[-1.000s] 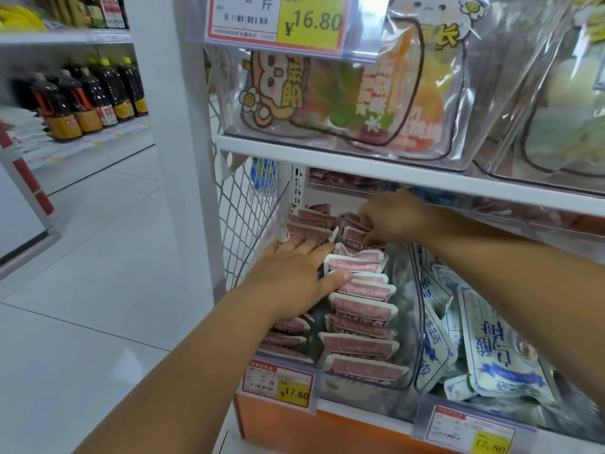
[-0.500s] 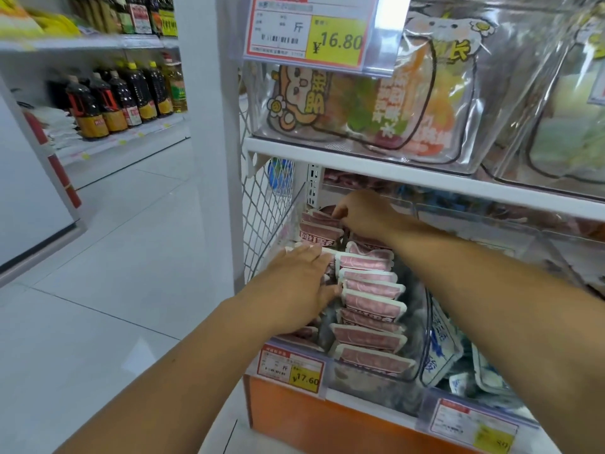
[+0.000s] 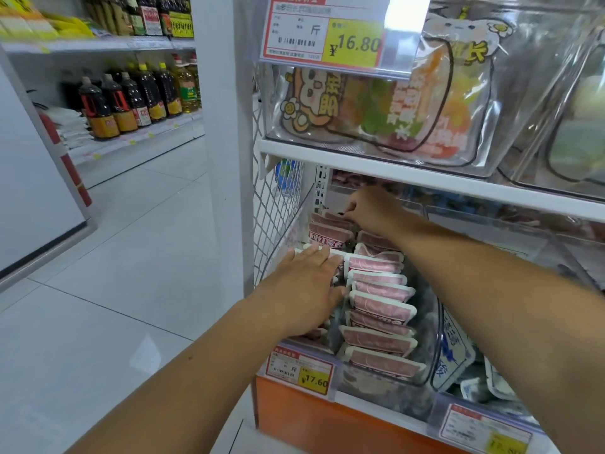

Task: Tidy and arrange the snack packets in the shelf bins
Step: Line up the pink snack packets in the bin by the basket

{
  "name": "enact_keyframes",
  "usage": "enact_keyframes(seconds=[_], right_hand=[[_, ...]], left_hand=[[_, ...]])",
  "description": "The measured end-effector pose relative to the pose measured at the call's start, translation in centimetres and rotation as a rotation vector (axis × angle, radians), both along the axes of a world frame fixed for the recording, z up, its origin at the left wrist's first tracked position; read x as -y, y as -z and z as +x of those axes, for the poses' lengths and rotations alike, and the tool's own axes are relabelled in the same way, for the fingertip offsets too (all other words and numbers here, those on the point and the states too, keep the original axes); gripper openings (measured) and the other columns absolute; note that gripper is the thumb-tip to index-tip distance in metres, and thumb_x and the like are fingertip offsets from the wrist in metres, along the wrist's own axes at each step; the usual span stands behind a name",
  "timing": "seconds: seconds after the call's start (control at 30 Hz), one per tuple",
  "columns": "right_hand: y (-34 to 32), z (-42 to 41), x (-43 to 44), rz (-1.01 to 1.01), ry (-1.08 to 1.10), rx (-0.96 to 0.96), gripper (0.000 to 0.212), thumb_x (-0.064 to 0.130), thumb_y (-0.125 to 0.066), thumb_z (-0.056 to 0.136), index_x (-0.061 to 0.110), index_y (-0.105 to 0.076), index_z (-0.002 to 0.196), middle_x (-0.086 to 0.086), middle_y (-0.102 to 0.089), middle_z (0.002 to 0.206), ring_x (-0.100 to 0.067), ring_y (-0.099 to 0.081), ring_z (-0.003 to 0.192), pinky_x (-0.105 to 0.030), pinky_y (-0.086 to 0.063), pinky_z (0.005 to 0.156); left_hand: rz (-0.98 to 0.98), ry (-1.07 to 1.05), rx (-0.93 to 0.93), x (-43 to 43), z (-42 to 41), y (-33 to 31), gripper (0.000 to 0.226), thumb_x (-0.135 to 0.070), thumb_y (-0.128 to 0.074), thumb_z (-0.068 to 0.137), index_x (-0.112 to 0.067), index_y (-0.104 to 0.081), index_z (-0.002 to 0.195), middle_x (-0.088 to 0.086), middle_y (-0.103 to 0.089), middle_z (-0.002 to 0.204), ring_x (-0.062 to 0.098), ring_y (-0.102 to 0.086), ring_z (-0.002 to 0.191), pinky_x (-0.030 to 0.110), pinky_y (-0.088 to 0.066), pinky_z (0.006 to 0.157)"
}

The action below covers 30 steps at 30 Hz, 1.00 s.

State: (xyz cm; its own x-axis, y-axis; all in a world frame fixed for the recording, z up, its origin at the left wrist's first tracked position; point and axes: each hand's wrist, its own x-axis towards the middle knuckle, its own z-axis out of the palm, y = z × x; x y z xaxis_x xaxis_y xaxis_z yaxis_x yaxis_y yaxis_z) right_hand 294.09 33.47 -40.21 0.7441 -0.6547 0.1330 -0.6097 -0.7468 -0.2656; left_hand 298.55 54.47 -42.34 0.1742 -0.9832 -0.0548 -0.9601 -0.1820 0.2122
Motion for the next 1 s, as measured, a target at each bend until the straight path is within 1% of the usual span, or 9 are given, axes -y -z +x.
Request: enact_keyframes(seconds=[0.07, 0.23, 0.33, 0.4, 0.57, 0.67, 0.8, 0.93, 1.0], right_hand=[[0.3, -0.1, 0.2, 0.011, 0.019, 0.01, 0.016, 0.021, -0.066, 0.089, 0.009, -0.076, 0.093, -0.007, -0.074, 0.097, -0.019, -0.067, 0.084, -0.025, -0.045, 0.07], [-2.3, -2.5, -1.8, 0.115, -0.082, 0.041, 0.033, 0.03, -0.059, 0.094, 0.017, -0.062, 0.125, -0.005, -0.065, 0.119, -0.016, -0.06, 0.101, -0.018, -0.034, 0.078], [-3.0, -4.2, -3.9, 0.137, -0.168, -0.051, 0.026, 0.036, -0.065, 0.089, 0.026, -0.068, 0.112, 0.008, -0.065, 0.106, -0.008, -0.06, 0.092, -0.015, -0.036, 0.064], [-2.5, -4.4, -5.0, 0.109, -0.2, -0.14, 0.024, 0.039, -0.072, 0.083, 0.03, -0.07, 0.105, 0.011, -0.058, 0.105, -0.008, -0.056, 0.09, -0.016, -0.036, 0.065], [-1.5, -2.9, -5.1, 0.075, -0.148, -0.188, 0.007, 0.034, -0.077, 0.079, 0.031, -0.072, 0.084, -0.003, -0.041, 0.128, -0.018, -0.052, 0.104, -0.027, -0.044, 0.079], [-0.8, -1.6, -5.5, -0.031, -0.116, -0.156, 0.01, 0.03, -0.073, 0.082, 0.032, -0.068, 0.074, -0.006, -0.039, 0.139, -0.021, -0.051, 0.103, -0.027, -0.041, 0.071], [-0.7, -1.7, -5.0, 0.017, -0.144, -0.127, 0.006, 0.033, -0.07, 0.085, 0.031, -0.072, 0.08, -0.003, -0.05, 0.136, -0.013, -0.056, 0.095, -0.023, -0.039, 0.069], [-4.2, -6.1, -5.3, 0.138, -0.18, -0.156, 0.014, 0.037, -0.063, 0.091, 0.028, -0.071, 0.098, 0.011, -0.069, 0.101, -0.005, -0.062, 0.083, -0.023, -0.048, 0.072], [-4.8, -8.2, -5.8, 0.132, -0.204, -0.238, 0.016, 0.037, -0.066, 0.089, 0.026, -0.071, 0.099, 0.014, -0.068, 0.098, -0.004, -0.062, 0.082, -0.024, -0.048, 0.075]], left_hand=[[0.003, -0.002, 0.0, 0.0, 0.0, -0.1, 0.062, -0.046, -0.03, 0.101, -0.021, -0.009, 0.154, 0.002, -0.002, 0.162, 0.017, 0.002, 0.149, 0.038, 0.002, 0.12], [-0.032, 0.002, 0.005, -0.2, -0.1, 0.1, 0.063, -0.046, -0.031, 0.101, -0.02, -0.01, 0.154, 0.002, -0.003, 0.162, 0.017, 0.001, 0.148, 0.036, 0.001, 0.12], [-0.067, 0.015, -0.031, -1.2, -0.4, -0.4, 0.063, -0.043, -0.036, 0.101, -0.018, -0.012, 0.154, 0.003, -0.007, 0.162, 0.018, -0.004, 0.148, 0.033, -0.004, 0.12], [-0.072, 0.024, -0.043, -2.5, -0.6, -1.0, 0.061, -0.04, -0.038, 0.101, -0.017, -0.017, 0.153, 0.002, -0.012, 0.161, 0.018, -0.009, 0.147, 0.031, -0.009, 0.119], [-0.027, 0.042, -0.025, -6.1, -1.4, -1.5, 0.057, -0.039, -0.032, 0.103, -0.02, -0.013, 0.154, -0.003, -0.004, 0.162, 0.012, -0.003, 0.147, 0.017, 0.001, 0.111], [-0.032, 0.047, 0.019, -6.9, -1.6, -0.8, 0.057, -0.037, -0.032, 0.104, -0.02, -0.011, 0.154, -0.003, -0.003, 0.162, 0.012, -0.002, 0.148, 0.016, 0.007, 0.109], [-0.044, 0.044, 0.042, -7.2, -1.5, -0.1, 0.057, -0.038, -0.031, 0.104, -0.021, -0.01, 0.154, -0.004, -0.003, 0.162, 0.011, 0.0, 0.148, 0.016, 0.011, 0.108], [-0.094, 0.044, 0.007, -7.2, -1.6, -0.5, 0.057, -0.038, -0.029, 0.104, -0.025, -0.005, 0.154, -0.007, 0.0, 0.162, 0.008, 0.003, 0.147, 0.014, 0.012, 0.107], [-0.141, 0.036, 0.004, -6.2, -1.6, -0.6, 0.057, -0.036, -0.029, 0.104, -0.023, -0.006, 0.154, -0.005, 0.0, 0.162, 0.009, 0.002, 0.147, 0.016, 0.011, 0.108]])
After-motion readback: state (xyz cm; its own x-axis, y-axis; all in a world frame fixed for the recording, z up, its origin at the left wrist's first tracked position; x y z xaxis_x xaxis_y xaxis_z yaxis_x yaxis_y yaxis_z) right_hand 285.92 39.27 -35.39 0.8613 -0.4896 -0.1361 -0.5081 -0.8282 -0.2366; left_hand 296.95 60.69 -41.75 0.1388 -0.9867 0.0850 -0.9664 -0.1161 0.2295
